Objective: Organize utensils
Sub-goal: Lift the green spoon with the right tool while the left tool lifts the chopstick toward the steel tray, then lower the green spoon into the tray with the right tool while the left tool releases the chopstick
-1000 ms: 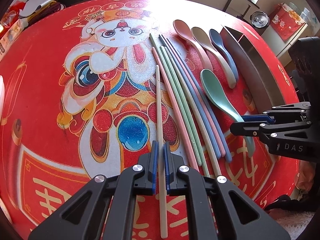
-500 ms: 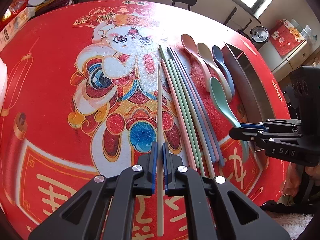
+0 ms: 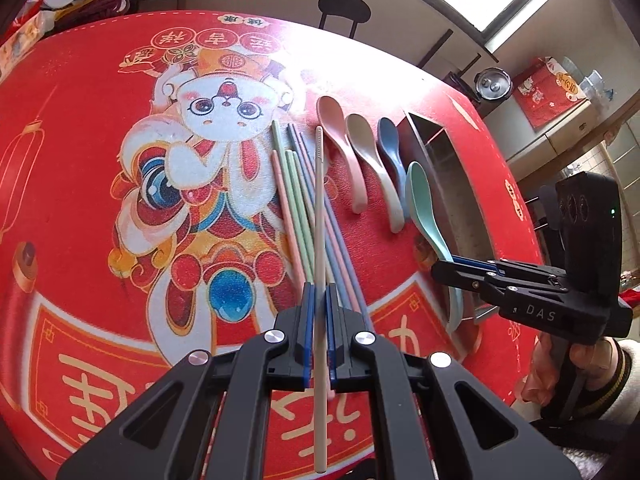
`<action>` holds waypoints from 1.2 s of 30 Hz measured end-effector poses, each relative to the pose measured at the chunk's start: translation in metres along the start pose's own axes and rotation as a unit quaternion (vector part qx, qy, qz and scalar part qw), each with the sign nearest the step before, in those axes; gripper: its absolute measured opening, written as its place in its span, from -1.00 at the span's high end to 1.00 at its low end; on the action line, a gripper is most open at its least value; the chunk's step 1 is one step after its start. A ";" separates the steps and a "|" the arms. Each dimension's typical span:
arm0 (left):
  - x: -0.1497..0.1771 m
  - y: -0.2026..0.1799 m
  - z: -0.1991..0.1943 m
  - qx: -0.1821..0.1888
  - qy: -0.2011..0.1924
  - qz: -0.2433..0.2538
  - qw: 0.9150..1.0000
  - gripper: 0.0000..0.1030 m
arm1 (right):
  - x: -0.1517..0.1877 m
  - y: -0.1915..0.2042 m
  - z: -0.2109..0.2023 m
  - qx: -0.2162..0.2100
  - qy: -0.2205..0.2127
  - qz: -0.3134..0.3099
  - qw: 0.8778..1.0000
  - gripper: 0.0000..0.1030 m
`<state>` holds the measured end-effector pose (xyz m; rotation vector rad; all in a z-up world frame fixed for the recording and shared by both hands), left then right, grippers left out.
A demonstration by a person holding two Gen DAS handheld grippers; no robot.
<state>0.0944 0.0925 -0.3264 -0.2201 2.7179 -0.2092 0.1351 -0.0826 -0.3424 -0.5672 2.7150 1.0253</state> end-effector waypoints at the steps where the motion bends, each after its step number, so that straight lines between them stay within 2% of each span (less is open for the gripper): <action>1: -0.004 -0.005 -0.001 0.005 -0.001 0.001 1.000 0.89 | -0.001 -0.003 -0.004 0.002 -0.006 0.004 1.000 0.73; 7: -0.032 -0.031 -0.010 0.041 -0.013 -0.009 0.999 0.89 | -0.008 -0.026 -0.030 0.010 -0.036 0.027 0.999 0.72; 14: -0.054 -0.081 0.001 0.073 0.000 0.010 0.997 0.89 | -0.010 -0.061 -0.060 0.036 -0.063 0.060 0.996 0.72; 19: -0.065 -0.114 0.016 0.092 0.010 0.013 0.996 0.89 | -0.001 -0.084 -0.066 0.060 -0.056 0.076 0.994 0.72; 28: -0.086 -0.150 0.063 0.111 0.054 -0.028 0.992 0.89 | 0.010 -0.103 -0.067 0.076 -0.043 0.095 0.992 0.72; 36: -0.104 -0.157 0.089 0.104 0.065 -0.082 0.989 0.89 | 0.013 -0.109 -0.064 0.082 -0.025 0.106 0.991 0.72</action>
Point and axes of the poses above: each gripper's, at about its wrist camera, not at the fingertips, and z roughly the way its jaws point, y to its left, x to its underside, the point moved 7 cm from there along z, roughly the way its jaws point, and after that the axes turned 14 degrees about -x, right-handed, at the moved point
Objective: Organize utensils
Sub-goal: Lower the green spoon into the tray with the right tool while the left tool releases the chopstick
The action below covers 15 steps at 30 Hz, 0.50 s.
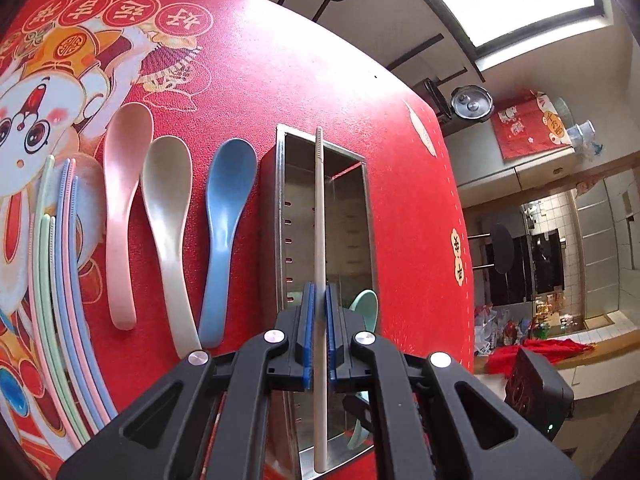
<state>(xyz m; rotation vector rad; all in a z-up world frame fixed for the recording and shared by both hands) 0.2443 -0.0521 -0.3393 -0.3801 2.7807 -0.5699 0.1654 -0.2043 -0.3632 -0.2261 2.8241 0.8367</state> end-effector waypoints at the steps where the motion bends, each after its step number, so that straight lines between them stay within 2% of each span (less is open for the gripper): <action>1: -0.001 0.001 0.003 -0.002 0.001 -0.003 1.000 0.89 | 0.000 -0.001 0.000 -0.001 0.000 0.002 1.000 0.72; 15: 0.003 0.008 0.022 -0.034 0.019 -0.004 0.999 0.89 | -0.003 -0.002 0.005 -0.001 0.007 0.011 1.000 0.72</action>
Point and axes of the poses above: each gripper's, at about its wrist camera, not at the fingertips, and z roughly the way its jaws point, y to its left, x to its underside, the point moved 7 cm from there along z, roughly the way its jaws point, and after that the axes turned 14 degrees about -x, right-handed, at the moved point
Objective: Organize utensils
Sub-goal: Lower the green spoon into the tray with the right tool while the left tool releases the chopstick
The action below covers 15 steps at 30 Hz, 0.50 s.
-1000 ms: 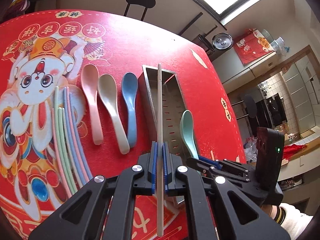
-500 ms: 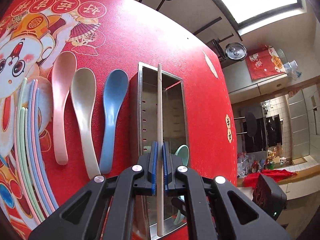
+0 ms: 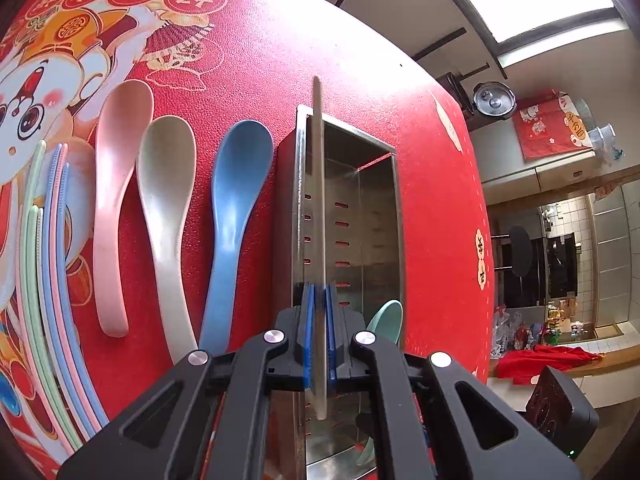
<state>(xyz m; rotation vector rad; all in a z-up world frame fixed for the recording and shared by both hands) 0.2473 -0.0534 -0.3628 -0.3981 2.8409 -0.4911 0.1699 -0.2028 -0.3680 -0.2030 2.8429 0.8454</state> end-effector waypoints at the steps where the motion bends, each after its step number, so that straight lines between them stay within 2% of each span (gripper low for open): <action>1: 0.000 -0.001 0.001 -0.001 0.002 0.003 1.000 0.89 | 0.000 0.000 0.001 0.000 0.000 0.001 1.000 0.72; 7: -0.003 -0.007 0.004 -0.005 0.004 0.024 1.000 0.89 | -0.001 -0.002 0.002 0.003 -0.002 0.006 1.000 0.69; 11: -0.005 -0.009 -0.005 -0.008 -0.009 0.037 0.999 0.89 | -0.002 0.000 -0.001 -0.003 -0.008 0.007 1.000 0.69; 14: -0.008 -0.007 -0.021 -0.017 -0.028 0.054 0.998 0.67 | -0.002 0.003 -0.007 0.000 -0.016 0.003 1.000 0.69; 15: -0.010 -0.005 -0.028 -0.019 -0.038 0.058 0.997 0.47 | -0.002 0.004 -0.009 0.001 -0.019 0.002 1.000 0.69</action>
Point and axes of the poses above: each gripper's, at about its wrist camera, not at the fingertips, and z roughly the way its jaws point, y to its left, x to its underside, the point moved 7 cm from there along z, roughly the way its jaws point, and after that the axes turned 14 degrees about -x, right-handed, at the moved point
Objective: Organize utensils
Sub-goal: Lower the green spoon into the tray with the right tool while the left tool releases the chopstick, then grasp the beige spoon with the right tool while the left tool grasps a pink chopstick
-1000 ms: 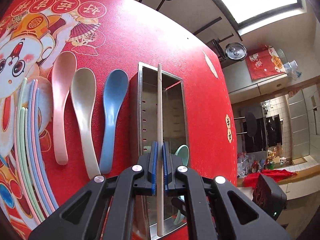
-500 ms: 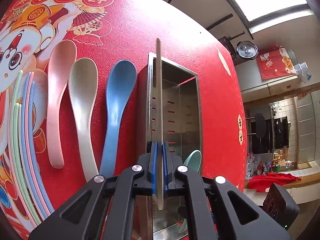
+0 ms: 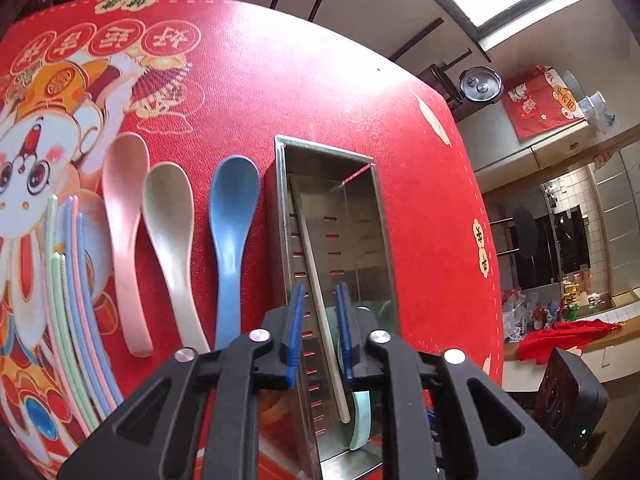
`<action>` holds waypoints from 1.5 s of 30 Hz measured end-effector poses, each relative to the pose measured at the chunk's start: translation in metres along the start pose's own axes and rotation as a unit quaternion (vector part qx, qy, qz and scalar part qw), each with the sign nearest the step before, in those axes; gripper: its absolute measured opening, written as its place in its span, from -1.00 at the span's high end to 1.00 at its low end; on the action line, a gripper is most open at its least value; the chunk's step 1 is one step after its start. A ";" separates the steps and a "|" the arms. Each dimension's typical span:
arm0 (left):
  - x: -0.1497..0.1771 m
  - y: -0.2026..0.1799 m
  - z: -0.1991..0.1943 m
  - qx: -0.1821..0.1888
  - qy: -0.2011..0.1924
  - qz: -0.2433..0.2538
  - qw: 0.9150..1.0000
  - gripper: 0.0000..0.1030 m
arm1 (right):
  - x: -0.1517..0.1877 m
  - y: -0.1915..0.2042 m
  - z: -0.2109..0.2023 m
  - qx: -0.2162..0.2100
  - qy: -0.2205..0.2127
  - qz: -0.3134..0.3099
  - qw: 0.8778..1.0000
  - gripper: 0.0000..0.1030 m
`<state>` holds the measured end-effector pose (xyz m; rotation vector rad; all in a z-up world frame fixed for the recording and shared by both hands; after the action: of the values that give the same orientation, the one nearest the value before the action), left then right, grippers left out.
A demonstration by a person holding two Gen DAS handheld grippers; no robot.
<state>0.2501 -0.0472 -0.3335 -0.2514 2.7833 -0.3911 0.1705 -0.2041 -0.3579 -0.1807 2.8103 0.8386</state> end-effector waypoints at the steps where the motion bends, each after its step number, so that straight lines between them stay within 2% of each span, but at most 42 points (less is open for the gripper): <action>1: -0.002 0.003 -0.007 -0.002 -0.011 0.002 1.000 0.31 | 0.000 0.001 -0.002 0.001 -0.004 -0.001 1.000 0.69; 2: -0.004 0.007 -0.015 -0.006 -0.022 0.005 1.000 0.24 | -0.001 0.003 -0.005 0.002 -0.008 -0.002 1.000 0.69; 5: -0.009 0.022 -0.036 -0.017 -0.048 0.014 0.999 -0.32 | -0.001 0.008 -0.012 0.008 -0.019 -0.007 1.000 0.64; 6: -0.010 0.028 -0.044 -0.023 -0.056 0.018 0.998 -0.49 | -0.002 0.009 -0.015 0.009 -0.023 -0.009 1.000 0.56; 7: -0.011 0.034 -0.050 -0.029 -0.063 0.022 0.997 -0.64 | -0.002 0.010 -0.017 0.011 -0.026 -0.010 1.000 0.36; 8: -0.011 0.041 -0.056 -0.038 -0.069 0.028 0.996 -0.70 | -0.003 0.011 -0.020 0.013 -0.030 -0.011 0.999 0.20; 9: -0.009 0.048 -0.061 -0.046 -0.074 0.034 0.996 -0.78 | -0.003 0.012 -0.022 0.016 -0.035 -0.013 0.999 -0.06; 10: -0.008 0.055 -0.066 -0.056 -0.078 0.040 0.995 -0.84 | -0.004 0.014 -0.023 0.016 -0.040 -0.015 0.999 -0.07; 14: 0.003 0.089 -0.082 -0.099 -0.091 0.064 0.989 -0.89 | -0.005 0.017 -0.024 0.024 -0.042 -0.009 0.999 -0.16; 17: 0.015 0.114 -0.095 -0.112 -0.109 0.078 0.985 -0.89 | -0.006 0.021 -0.022 0.016 -0.042 -0.008 0.999 -0.18; 21: 0.035 0.140 -0.106 -0.142 -0.135 0.092 0.976 -0.89 | -0.007 0.034 -0.018 0.000 -0.048 -0.016 0.999 -0.40; 23: 0.046 0.148 -0.106 -0.149 -0.138 0.097 0.974 -0.89 | -0.008 0.042 -0.014 0.000 -0.046 -0.025 0.999 -0.41; 24: 0.052 0.152 -0.104 -0.151 -0.136 0.097 0.974 -0.89 | -0.008 0.046 -0.013 0.000 -0.046 -0.031 0.998 -0.49; 25: 0.058 0.157 -0.101 -0.154 -0.131 0.095 0.975 -0.89 | -0.009 0.051 -0.011 -0.001 -0.046 -0.037 0.998 -0.70; 33: 0.094 0.184 -0.059 -0.171 -0.070 0.064 0.981 -0.89 | -0.019 0.096 0.007 -0.008 -0.043 -0.101 0.994 -0.70; 36: 0.101 0.196 -0.044 -0.195 -0.037 0.044 0.979 -0.89 | -0.021 0.106 0.016 -0.001 -0.036 -0.116 0.993 -0.70; 40: 0.102 0.201 -0.039 -0.193 -0.035 0.027 0.980 -0.88 | -0.021 0.111 0.029 0.001 -0.019 -0.120 0.993 -0.70; 45: 0.100 0.201 -0.040 -0.199 -0.037 0.028 0.979 -0.88 | -0.022 0.107 0.038 0.023 -0.007 -0.129 0.991 -0.70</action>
<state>0.1174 0.1307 -0.3847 -0.2713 2.7628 0.1915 0.1796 -0.0927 -0.3271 -0.5172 2.7108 0.7123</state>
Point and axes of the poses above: each gripper's, at about its wrist camera, not at the fingertips, and z roughly the way its jaws point, y to its left, x to its underside, the point moved 7 cm from there along z, roughly the way its jaws point, and after that the axes turned 14 degrees about -x, right-handed, at the moved point
